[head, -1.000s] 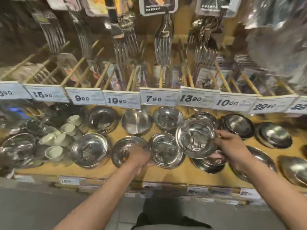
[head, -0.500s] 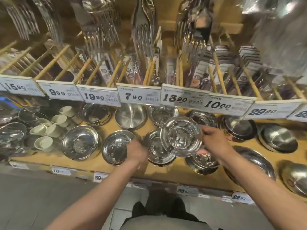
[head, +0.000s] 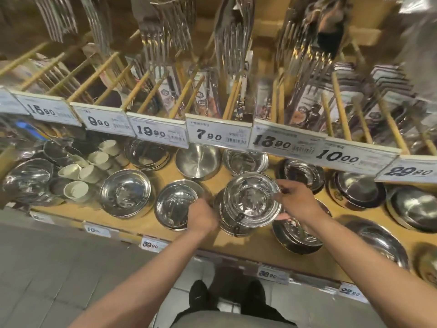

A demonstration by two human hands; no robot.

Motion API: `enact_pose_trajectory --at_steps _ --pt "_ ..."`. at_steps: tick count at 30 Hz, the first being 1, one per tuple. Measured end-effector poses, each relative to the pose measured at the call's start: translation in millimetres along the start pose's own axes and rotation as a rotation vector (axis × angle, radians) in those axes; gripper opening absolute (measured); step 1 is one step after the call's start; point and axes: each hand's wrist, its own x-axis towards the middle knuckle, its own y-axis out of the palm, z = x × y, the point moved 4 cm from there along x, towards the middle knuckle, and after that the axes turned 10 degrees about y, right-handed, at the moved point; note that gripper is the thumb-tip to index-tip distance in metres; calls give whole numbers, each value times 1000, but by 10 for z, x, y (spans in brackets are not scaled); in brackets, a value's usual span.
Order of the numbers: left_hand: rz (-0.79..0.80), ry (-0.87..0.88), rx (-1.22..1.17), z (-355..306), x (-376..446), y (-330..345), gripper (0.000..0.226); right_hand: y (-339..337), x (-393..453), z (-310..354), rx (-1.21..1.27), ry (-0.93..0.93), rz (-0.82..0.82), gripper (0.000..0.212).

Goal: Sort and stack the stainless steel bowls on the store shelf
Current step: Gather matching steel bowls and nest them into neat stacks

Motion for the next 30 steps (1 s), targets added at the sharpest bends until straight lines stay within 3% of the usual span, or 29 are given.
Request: enact_pose_trajectory --at_steps 4,8,11,14,17,20,26,30 --pt "-47 149 0 -17 13 -160 24 99 44 94 -177 -61 -54 28" --pt "6 204 -39 -63 65 -219 18 227 119 126 -394 -124 -99 25" --pt "63 258 65 -123 88 -158 26 307 154 107 -492 -171 -149 26" --pt "110 278 145 -157 98 -76 8 352 172 76 -514 -161 -190 29" --pt "106 263 182 -137 111 -30 33 396 155 56 -572 -132 -197 37" --pt "122 269 230 -106 125 6 34 449 95 21 -663 -100 -201 42" --pt "141 241 230 -39 144 77 36 539 -65 -183 -667 9 -262 21" --pt "136 231 214 -51 181 85 30 609 -144 -245 -591 2 -293 29"
